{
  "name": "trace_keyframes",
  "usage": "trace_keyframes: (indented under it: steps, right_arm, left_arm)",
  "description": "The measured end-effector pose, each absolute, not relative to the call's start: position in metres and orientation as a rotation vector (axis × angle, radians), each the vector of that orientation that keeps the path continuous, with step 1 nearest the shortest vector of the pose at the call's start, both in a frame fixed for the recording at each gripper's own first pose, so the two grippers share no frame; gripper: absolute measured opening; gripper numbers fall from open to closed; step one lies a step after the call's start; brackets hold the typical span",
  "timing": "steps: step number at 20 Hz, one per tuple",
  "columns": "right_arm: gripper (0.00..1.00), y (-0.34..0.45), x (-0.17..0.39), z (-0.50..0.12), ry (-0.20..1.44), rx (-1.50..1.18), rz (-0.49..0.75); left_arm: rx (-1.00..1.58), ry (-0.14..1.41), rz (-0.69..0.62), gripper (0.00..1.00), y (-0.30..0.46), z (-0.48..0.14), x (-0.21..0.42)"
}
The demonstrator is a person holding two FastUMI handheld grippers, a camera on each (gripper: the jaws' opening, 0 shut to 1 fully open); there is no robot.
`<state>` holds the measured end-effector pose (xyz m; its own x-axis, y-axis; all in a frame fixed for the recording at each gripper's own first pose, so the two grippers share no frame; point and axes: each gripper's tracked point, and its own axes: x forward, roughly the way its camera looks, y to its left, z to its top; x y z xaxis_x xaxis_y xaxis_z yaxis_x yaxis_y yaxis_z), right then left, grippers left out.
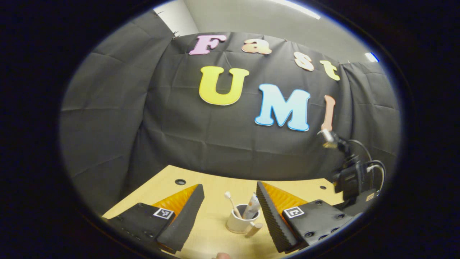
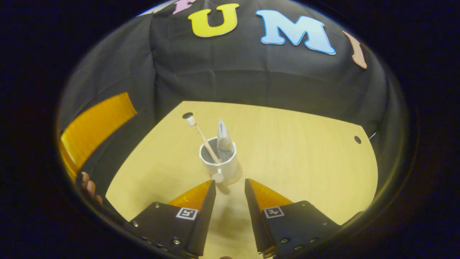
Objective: Put the toothbrush and toothpaste on the desktop into the cup, then pick up the cup and place it on the coaster on the desktop.
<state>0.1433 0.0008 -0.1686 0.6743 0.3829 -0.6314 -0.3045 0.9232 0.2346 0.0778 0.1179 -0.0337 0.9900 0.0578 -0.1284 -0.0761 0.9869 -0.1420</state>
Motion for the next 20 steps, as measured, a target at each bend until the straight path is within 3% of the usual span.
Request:
trace_keyframes:
  steps: [7, 20]
  right_arm:
    - [0.52, -0.080, 0.141, -0.083, 0.451, 0.152, 0.272]
    - [0.51, -0.180, 0.118, -0.030, 0.160, 0.038, 0.107]
  left_arm:
    - [-0.150, 0.102, -0.003, 0.95, 0.051, -0.015, 0.084]
    - [-0.112, 0.083, -0.028, 0.97, -0.014, 0.001, 0.084]
